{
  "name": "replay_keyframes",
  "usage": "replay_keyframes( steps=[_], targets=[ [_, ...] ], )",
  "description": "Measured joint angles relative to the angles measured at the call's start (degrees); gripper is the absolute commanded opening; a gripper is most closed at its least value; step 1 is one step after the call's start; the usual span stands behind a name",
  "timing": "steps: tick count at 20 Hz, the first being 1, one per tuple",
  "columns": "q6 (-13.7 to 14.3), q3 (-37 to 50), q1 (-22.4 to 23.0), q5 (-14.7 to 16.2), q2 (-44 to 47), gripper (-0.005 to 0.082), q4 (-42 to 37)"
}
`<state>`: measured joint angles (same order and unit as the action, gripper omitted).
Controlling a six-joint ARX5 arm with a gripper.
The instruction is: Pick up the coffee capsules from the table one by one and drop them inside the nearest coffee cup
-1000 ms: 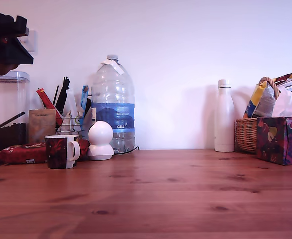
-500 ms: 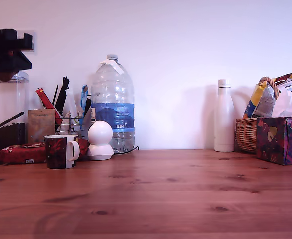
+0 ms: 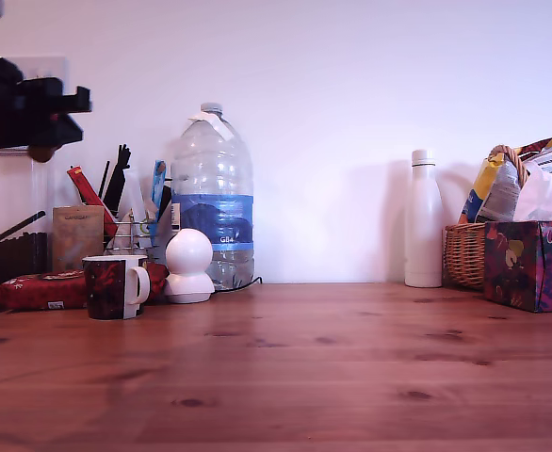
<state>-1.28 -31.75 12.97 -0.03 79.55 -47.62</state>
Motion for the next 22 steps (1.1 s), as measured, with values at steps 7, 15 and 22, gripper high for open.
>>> replay_keyframes(
  steps=[7, 15, 22],
  targets=[
    [0.0, -11.7, -1.6, 3.6, 12.2, 0.0095, 3.1],
    [0.0, -26.2, -3.7, 7.2, 23.9, 0.0095, 11.5],
    [0.0, -33.1, -5.2, 8.6, 31.2, 0.0095, 15.0]
  ],
)
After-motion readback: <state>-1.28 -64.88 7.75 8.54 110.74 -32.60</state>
